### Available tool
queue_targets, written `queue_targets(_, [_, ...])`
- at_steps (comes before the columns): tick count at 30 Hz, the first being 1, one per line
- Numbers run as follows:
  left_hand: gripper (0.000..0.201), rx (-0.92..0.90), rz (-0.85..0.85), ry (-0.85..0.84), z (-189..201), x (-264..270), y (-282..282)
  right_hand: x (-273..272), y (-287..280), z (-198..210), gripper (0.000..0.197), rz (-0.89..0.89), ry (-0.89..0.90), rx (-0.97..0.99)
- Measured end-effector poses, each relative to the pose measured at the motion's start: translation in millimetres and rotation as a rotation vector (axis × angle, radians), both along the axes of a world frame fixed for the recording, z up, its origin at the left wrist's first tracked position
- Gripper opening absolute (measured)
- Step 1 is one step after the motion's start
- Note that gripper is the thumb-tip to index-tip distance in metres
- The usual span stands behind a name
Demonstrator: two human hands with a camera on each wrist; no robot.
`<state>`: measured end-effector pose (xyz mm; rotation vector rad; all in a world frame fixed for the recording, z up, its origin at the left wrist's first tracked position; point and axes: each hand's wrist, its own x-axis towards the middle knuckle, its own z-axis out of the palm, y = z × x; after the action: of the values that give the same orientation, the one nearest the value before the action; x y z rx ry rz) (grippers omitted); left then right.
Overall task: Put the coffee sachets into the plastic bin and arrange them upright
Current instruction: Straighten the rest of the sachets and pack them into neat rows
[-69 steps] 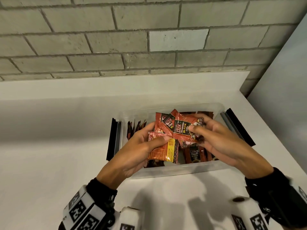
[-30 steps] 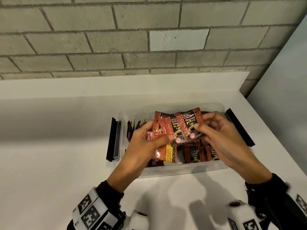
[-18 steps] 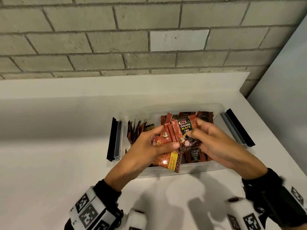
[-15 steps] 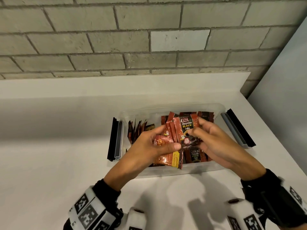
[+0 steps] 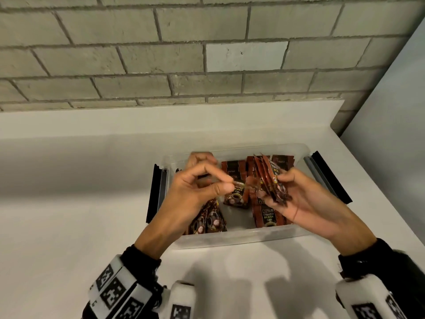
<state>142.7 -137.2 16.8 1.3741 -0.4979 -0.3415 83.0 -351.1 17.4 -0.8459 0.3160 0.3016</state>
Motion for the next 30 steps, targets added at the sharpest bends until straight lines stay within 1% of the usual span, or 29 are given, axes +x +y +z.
queue_targets(1, [0.016,-0.02,0.003,-0.085,1,2,2,0,-1,0,0.08,0.031,-0.012,0.038])
queue_targets(3, [0.017,-0.055,-0.03,-0.196,3,6,7,0,-4,1,0.081,0.07,-0.014,0.058])
queue_targets(4, [0.015,-0.058,-0.064,-0.222,4,7,10,0,-4,2,0.082,0.089,-0.01,0.044])
queue_targets(7, [0.012,-0.016,-0.18,-0.219,9,8,15,3,-4,1,0.08,0.121,-0.026,-0.013])
queue_targets(9, [0.014,0.062,-0.249,-0.229,11,9,19,5,-4,2,0.079,0.123,-0.047,-0.043])
queue_targets(12, [0.019,0.193,-0.351,-0.291,15,11,21,9,-4,8,0.071,0.135,-0.077,-0.055])
queue_targets(13, [0.019,0.218,-0.372,-0.302,17,12,21,9,-3,10,0.065,0.152,-0.079,-0.076])
queue_targets(16, [0.012,0.24,-0.348,-0.348,21,13,18,10,5,15,0.045,0.194,-0.082,-0.161])
queue_targets(17, [0.01,0.248,-0.322,-0.376,21,13,17,10,8,15,0.042,0.194,-0.077,-0.176])
queue_targets(20, [0.008,0.275,-0.277,-0.445,19,12,16,11,14,14,0.046,0.171,-0.067,-0.194])
queue_targets(21, [0.007,0.264,-0.273,-0.434,19,11,16,11,14,14,0.048,0.156,-0.062,-0.194])
queue_targets(23, [0.017,0.198,-0.252,-0.352,18,9,15,13,15,12,0.056,0.109,-0.05,-0.191])
queue_targets(25, [0.039,0.057,-0.186,-0.194,18,7,12,15,15,12,0.064,0.044,-0.05,-0.167])
queue_targets(26, [0.051,0.012,-0.133,-0.109,17,8,10,17,16,13,0.062,0.018,-0.063,-0.153])
queue_targets(27, [0.06,0.019,-0.09,-0.044,16,8,9,18,17,15,0.057,-0.005,-0.082,-0.144])
queue_targets(28, [0.065,0.078,-0.08,-0.008,17,7,6,20,18,17,0.052,-0.025,-0.111,-0.156])
queue_targets(30, [0.06,0.223,-0.17,0.005,22,1,-3,21,21,24,0.036,-0.025,-0.176,-0.242])
